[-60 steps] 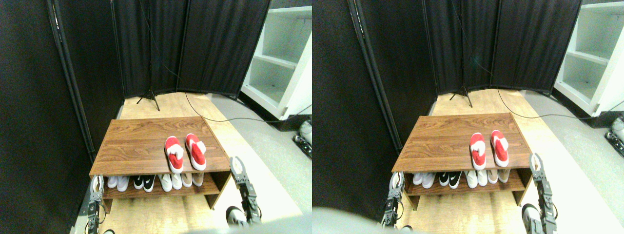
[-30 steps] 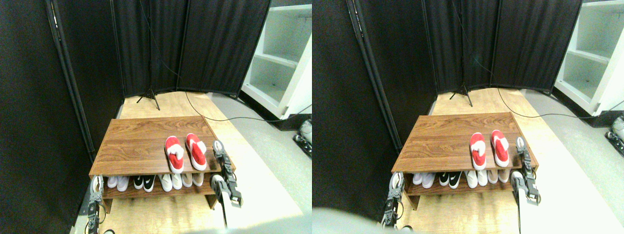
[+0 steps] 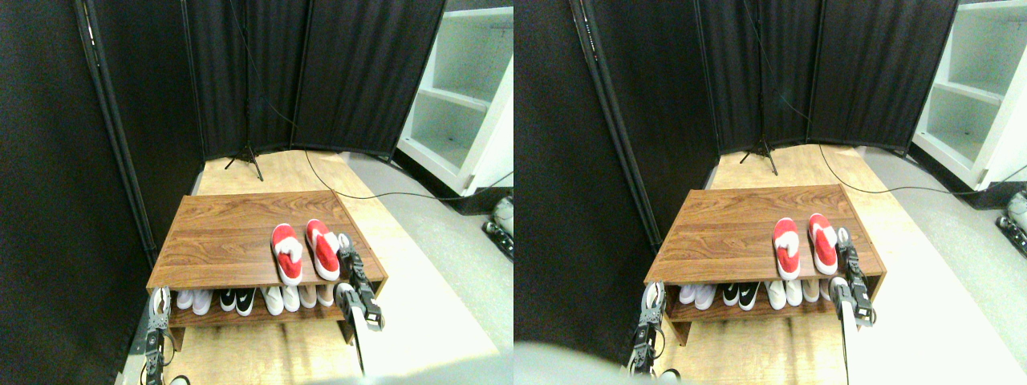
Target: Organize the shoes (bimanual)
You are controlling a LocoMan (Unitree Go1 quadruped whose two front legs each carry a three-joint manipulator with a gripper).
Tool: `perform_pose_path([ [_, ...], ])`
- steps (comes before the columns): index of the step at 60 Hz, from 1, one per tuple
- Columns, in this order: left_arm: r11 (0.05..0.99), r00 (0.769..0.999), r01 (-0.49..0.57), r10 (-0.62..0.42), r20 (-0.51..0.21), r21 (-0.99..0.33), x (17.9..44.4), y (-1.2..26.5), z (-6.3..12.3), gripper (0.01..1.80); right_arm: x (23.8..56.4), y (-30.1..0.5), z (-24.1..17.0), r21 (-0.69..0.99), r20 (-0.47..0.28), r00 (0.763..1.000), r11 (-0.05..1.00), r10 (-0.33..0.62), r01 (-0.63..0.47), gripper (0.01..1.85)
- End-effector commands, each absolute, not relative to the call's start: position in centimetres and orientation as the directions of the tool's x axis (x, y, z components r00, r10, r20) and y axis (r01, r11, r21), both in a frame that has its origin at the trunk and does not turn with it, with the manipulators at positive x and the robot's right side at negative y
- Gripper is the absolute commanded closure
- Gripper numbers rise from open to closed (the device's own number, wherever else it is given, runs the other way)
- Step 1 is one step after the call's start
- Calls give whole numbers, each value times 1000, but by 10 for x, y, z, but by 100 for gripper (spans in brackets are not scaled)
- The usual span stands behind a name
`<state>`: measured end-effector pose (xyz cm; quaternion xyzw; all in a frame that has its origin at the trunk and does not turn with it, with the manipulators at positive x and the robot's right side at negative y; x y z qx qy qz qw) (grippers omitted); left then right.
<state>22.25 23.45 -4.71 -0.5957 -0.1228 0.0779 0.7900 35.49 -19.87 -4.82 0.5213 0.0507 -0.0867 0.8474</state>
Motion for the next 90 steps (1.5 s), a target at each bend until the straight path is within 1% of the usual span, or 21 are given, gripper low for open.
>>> perform_pose_path([
  [1,290,954,64,264,144,-955,224,234,-43,176,356,-189,-43,889,-164,985,425,-52,170,185],
  [2,290,954,64,264,144,-955,224,234,-43,176,356,-187,-44,901,-171,984,398,-46,175,185],
  [5,289,952,65,269,146,-955,224,234,-43,175,356,-183,-46,892,-181,982,413,-45,183,185],
  [9,295,949,62,277,148,-953,223,234,-43,175,355,-177,-49,912,-203,978,357,-44,205,185],
  [12,296,950,64,274,148,-953,223,235,-44,175,355,-175,-51,913,-212,976,346,-49,216,185],
  [15,296,949,67,276,152,-953,223,236,-44,175,355,-172,-52,910,-211,977,357,-38,210,185],
  [18,298,949,72,274,157,-952,222,236,-44,176,356,-169,-55,904,-193,981,388,-12,182,185],
  [21,298,947,72,279,159,-952,221,236,-43,175,355,-167,-56,914,-208,978,353,-14,200,185],
  [23,298,947,73,280,160,-952,221,235,-43,175,355,-166,-57,916,-210,978,348,-13,201,185],
  [32,301,948,75,274,162,-951,220,235,-42,175,351,-161,-57,909,-213,977,362,-19,205,185],
  [34,301,949,79,270,164,-950,221,236,-43,175,350,-160,-57,915,-217,976,343,-21,211,185],
  [41,300,947,79,274,165,-951,221,235,-41,175,346,-156,-57,919,-221,975,329,-22,216,185],
  [45,298,948,77,275,163,-952,221,235,-41,175,345,-155,-57,914,-216,976,347,-16,208,185],
  [49,296,949,78,270,162,-952,221,235,-41,175,343,-153,-57,924,-227,974,312,-23,223,185],
  [60,307,948,75,274,164,-949,221,235,-42,174,341,-152,-57,922,-221,975,319,-24,217,185],
  [62,302,949,77,272,163,-950,222,236,-43,174,341,-153,-58,926,-228,973,301,-30,226,185],
  [69,297,947,75,277,161,-952,222,236,-44,174,340,-156,-57,913,-221,975,346,-27,217,185],
  [78,294,949,75,271,158,-953,223,236,-44,174,341,-158,-57,909,-222,975,354,-28,217,185],
  [81,294,950,71,272,155,-953,222,235,-44,174,341,-159,-58,915,-219,975,340,-33,217,185],
  [84,294,951,70,267,152,-953,223,236,-45,174,341,-161,-56,906,-213,976,365,-41,213,185],
  [90,290,951,69,270,151,-954,223,236,-46,176,342,-168,-50,904,-203,978,376,-46,205,185],
])
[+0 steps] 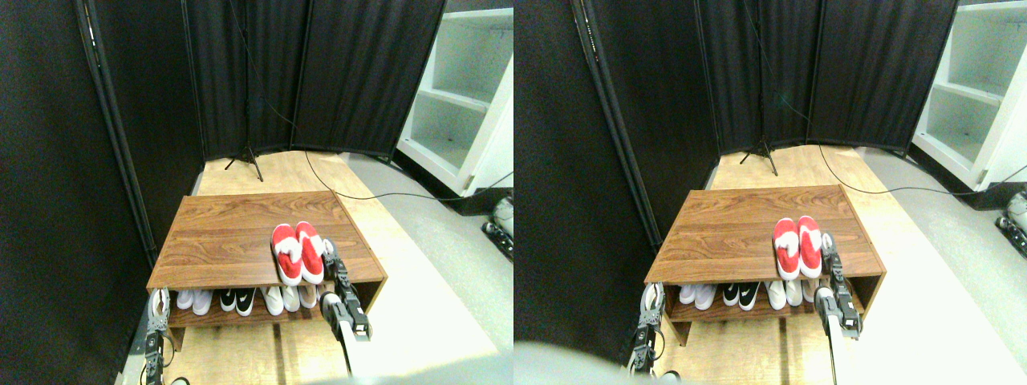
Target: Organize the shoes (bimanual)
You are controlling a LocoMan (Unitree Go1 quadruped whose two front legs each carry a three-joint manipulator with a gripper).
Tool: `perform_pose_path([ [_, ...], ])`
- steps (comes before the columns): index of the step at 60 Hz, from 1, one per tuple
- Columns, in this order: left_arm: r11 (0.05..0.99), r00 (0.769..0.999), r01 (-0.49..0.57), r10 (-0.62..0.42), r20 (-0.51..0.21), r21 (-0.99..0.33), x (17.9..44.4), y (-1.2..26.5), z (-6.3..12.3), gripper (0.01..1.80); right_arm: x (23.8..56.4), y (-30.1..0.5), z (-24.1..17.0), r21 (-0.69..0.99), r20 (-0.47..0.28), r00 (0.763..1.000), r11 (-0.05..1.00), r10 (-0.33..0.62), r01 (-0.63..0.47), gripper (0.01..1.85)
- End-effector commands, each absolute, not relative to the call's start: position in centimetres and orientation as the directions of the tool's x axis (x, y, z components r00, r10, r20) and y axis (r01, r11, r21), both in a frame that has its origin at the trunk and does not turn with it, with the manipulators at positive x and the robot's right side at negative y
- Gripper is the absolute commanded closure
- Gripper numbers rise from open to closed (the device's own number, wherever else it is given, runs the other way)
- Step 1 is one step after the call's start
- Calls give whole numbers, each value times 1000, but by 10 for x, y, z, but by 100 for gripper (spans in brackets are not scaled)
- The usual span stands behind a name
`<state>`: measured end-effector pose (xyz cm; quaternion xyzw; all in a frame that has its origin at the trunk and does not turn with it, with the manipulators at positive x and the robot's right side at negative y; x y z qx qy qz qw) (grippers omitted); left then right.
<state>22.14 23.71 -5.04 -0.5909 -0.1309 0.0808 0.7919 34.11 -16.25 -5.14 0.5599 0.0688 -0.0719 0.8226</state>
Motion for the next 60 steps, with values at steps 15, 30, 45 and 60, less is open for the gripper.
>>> perform_pose_path([
  [15,272,955,74,259,147,-960,225,236,-46,176,331,-188,-2,891,-45,999,451,-27,53,185],
  [30,260,961,68,242,134,-963,227,235,-47,176,285,-202,26,882,73,997,468,-26,-52,185],
  [45,254,959,61,254,128,-965,228,235,-46,175,235,-204,16,900,88,995,431,-44,-61,185],
  [60,266,966,51,232,115,-963,230,236,-47,177,216,-190,-6,917,38,999,397,-10,-30,185],
])
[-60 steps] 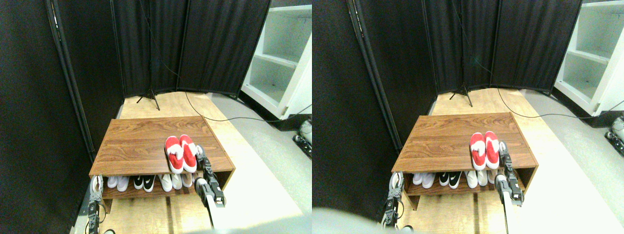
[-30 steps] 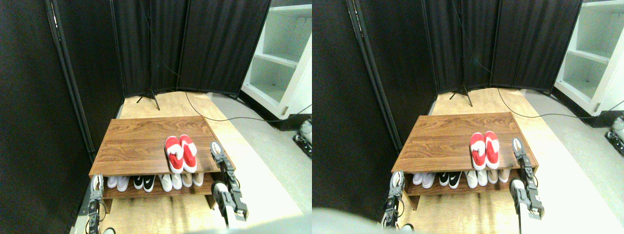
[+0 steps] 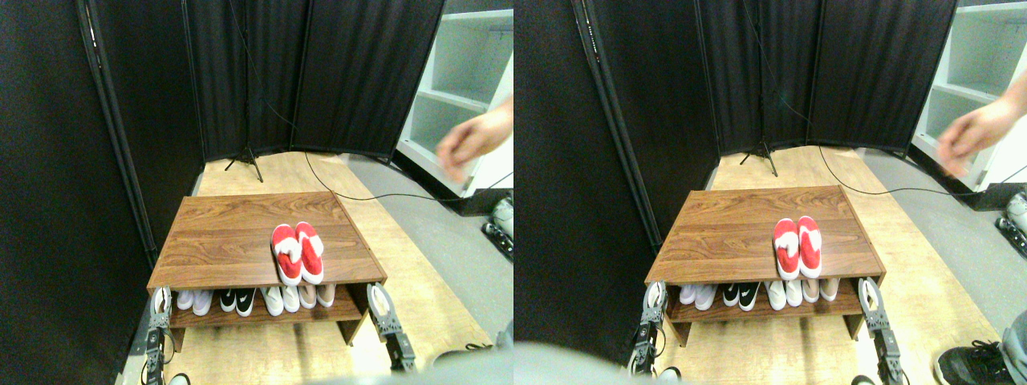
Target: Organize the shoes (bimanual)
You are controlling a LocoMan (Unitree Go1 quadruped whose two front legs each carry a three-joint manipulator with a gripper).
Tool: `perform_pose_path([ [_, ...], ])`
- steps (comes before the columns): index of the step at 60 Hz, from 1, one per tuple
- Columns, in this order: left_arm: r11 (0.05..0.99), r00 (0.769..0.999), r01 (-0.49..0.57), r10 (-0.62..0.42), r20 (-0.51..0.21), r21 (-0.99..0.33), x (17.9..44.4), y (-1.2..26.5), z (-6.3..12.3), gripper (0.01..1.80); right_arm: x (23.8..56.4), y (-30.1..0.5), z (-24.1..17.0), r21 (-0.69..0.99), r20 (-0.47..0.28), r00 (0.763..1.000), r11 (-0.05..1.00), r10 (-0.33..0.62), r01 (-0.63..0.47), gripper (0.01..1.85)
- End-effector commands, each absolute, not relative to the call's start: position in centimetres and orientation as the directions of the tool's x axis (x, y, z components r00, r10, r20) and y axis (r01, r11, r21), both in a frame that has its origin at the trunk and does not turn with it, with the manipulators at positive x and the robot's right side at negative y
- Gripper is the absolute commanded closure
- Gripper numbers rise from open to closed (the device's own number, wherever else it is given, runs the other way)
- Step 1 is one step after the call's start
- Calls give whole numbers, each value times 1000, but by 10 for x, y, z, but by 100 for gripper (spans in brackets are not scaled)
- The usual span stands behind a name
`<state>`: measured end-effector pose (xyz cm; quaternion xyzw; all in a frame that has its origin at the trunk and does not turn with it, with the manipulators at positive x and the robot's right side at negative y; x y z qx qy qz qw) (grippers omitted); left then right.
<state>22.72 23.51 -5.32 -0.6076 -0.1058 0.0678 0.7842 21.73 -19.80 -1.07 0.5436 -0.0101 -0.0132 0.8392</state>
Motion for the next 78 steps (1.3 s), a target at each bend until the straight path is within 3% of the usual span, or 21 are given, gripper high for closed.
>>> perform_pose_path([
  [1,263,966,51,233,114,-963,230,236,-47,177,215,-189,-8,921,32,999,388,-3,-29,185],
  [4,261,966,53,232,116,-964,230,235,-46,178,214,-184,-11,911,24,1000,413,5,-24,185],
  [12,262,965,56,234,120,-964,229,235,-45,178,217,-175,-18,934,-12,998,356,56,-9,185],
  [26,268,963,57,239,123,-962,227,238,-45,178,224,-172,-17,927,8,997,372,82,-38,185],
  [62,272,962,49,245,118,-961,225,231,-43,179,218,-177,-7,921,12,997,387,79,-42,185],
  [78,272,965,48,236,115,-961,228,227,-42,179,208,-175,2,947,9,996,320,87,-36,185],
])
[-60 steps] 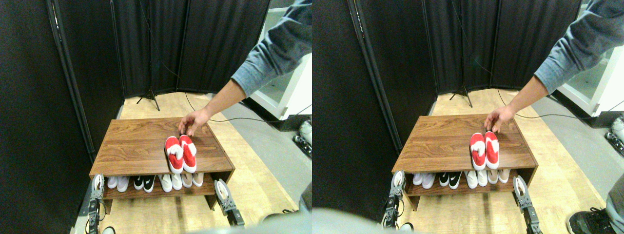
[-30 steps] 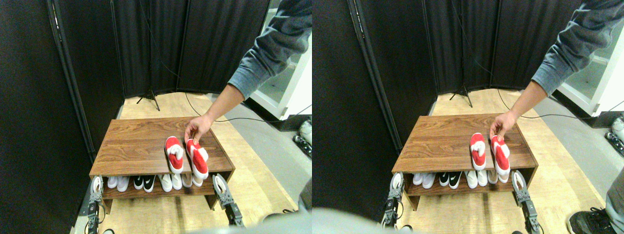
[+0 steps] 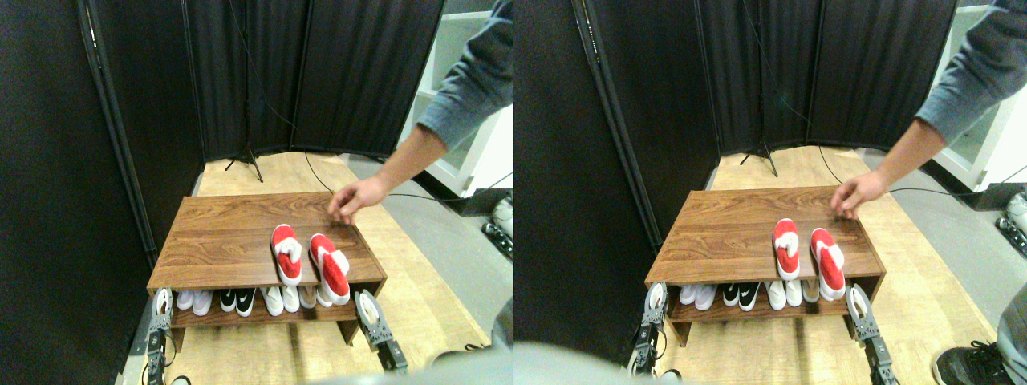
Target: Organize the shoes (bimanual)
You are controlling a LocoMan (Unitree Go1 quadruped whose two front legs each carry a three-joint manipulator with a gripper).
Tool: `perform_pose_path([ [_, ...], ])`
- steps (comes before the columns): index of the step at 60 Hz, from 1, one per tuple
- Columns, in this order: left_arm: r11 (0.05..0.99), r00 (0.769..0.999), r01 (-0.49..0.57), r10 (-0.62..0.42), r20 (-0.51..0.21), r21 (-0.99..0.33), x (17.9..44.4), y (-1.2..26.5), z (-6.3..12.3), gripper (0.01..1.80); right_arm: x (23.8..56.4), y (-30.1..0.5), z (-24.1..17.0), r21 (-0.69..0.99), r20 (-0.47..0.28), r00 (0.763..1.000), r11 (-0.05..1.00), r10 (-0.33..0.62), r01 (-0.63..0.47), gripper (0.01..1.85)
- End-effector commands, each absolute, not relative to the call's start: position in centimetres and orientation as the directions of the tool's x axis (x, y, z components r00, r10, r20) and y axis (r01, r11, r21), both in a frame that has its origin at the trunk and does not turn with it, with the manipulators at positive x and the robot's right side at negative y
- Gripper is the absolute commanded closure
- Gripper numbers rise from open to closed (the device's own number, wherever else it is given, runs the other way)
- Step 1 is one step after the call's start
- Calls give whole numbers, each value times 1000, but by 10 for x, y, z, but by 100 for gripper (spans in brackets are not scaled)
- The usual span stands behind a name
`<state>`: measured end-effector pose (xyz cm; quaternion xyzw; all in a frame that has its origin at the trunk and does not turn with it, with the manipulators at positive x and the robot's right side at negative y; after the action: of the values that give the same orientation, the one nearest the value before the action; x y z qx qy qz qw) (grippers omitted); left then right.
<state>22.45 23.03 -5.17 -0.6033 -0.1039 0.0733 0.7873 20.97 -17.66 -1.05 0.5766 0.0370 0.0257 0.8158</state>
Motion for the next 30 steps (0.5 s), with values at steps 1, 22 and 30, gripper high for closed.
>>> perform_pose_path([
  [1,272,965,46,237,114,-961,228,227,-42,179,207,-174,3,951,-2,996,309,84,-24,167],
  [22,262,966,45,235,109,-964,231,226,-43,178,222,-162,-14,930,-89,991,364,101,46,22],
  [30,264,963,45,247,113,-963,231,226,-43,177,234,-158,-26,938,-113,989,339,97,74,20],
])
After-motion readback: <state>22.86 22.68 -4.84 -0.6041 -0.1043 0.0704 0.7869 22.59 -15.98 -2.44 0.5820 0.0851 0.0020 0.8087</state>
